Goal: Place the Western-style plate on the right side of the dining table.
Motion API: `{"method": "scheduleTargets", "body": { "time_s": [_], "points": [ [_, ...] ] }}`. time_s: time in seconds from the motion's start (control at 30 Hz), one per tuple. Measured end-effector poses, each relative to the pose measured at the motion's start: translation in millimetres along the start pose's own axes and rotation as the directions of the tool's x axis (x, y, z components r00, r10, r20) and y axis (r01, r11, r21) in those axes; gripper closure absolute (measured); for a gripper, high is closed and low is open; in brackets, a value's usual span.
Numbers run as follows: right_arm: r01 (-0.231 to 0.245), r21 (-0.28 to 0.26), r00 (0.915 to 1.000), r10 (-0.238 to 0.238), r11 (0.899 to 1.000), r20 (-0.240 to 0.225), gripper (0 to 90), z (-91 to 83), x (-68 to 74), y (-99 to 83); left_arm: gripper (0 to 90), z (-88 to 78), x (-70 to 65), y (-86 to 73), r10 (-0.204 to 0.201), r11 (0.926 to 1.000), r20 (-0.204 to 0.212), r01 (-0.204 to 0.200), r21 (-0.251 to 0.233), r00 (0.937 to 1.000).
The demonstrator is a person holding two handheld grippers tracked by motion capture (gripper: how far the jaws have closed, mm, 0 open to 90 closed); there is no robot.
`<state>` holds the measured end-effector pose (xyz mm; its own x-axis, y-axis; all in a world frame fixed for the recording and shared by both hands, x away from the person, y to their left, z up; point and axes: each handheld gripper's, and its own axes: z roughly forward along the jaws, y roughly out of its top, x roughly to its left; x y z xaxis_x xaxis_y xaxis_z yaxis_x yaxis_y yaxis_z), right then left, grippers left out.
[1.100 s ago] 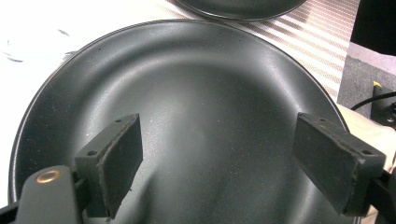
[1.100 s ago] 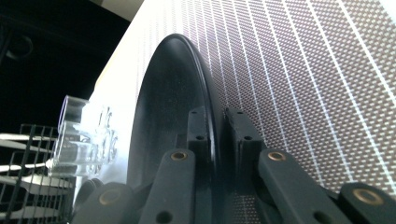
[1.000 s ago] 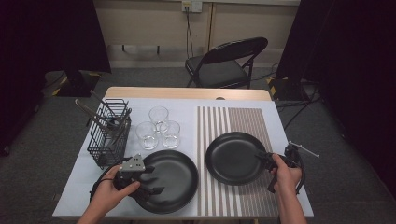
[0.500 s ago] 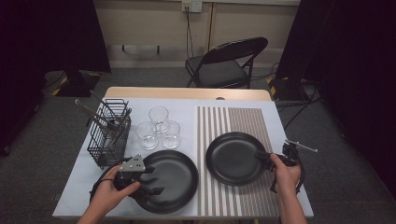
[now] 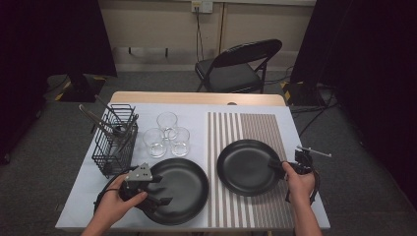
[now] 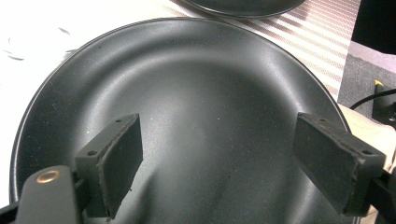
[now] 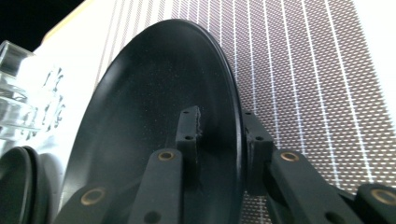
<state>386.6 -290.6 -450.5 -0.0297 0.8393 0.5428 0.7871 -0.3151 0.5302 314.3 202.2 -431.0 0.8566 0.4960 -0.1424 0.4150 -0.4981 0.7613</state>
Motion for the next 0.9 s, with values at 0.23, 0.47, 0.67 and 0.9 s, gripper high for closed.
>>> {"method": "scheduleTargets", "body": {
  "time_s": [0.23, 0.47, 0.67, 0.9],
  "points": [
    [0.045, -0.005, 0.9985, -0.045, 0.999, 0.03, 71.4, 0.7, 2.4, 0.3, 16.0, 0.2, 0.0, -0.2, -0.007, 1.0, 0.002, 0.007, 0.004, 1.0],
    [0.056, -0.004, 0.9974, -0.056, 0.998, 0.045, 70.6, 3.1, -0.3, -0.3, 16.0, -0.3, -0.1, -0.4, -0.012, 0.9999, 0.001, 0.012, 0.002, 0.9999],
    [0.08, -0.008, 0.9947, -0.08, 0.997, 0.065, 70.4, 4.2, 0.1, 0.1, 16.0, -0.3, 0.1, -0.7, -0.009, 0.9999, -0.002, 0.009, 0.006, 1.0],
    [0.107, -0.001, 0.9903, -0.106, 0.994, 0.089, 70.9, 5.8, -1.9, 0.1, 16.0, 0.1, -0.3, -0.4, -0.008, 0.9999, 0.001, 0.008, 0.007, 1.0]
  ]
}}
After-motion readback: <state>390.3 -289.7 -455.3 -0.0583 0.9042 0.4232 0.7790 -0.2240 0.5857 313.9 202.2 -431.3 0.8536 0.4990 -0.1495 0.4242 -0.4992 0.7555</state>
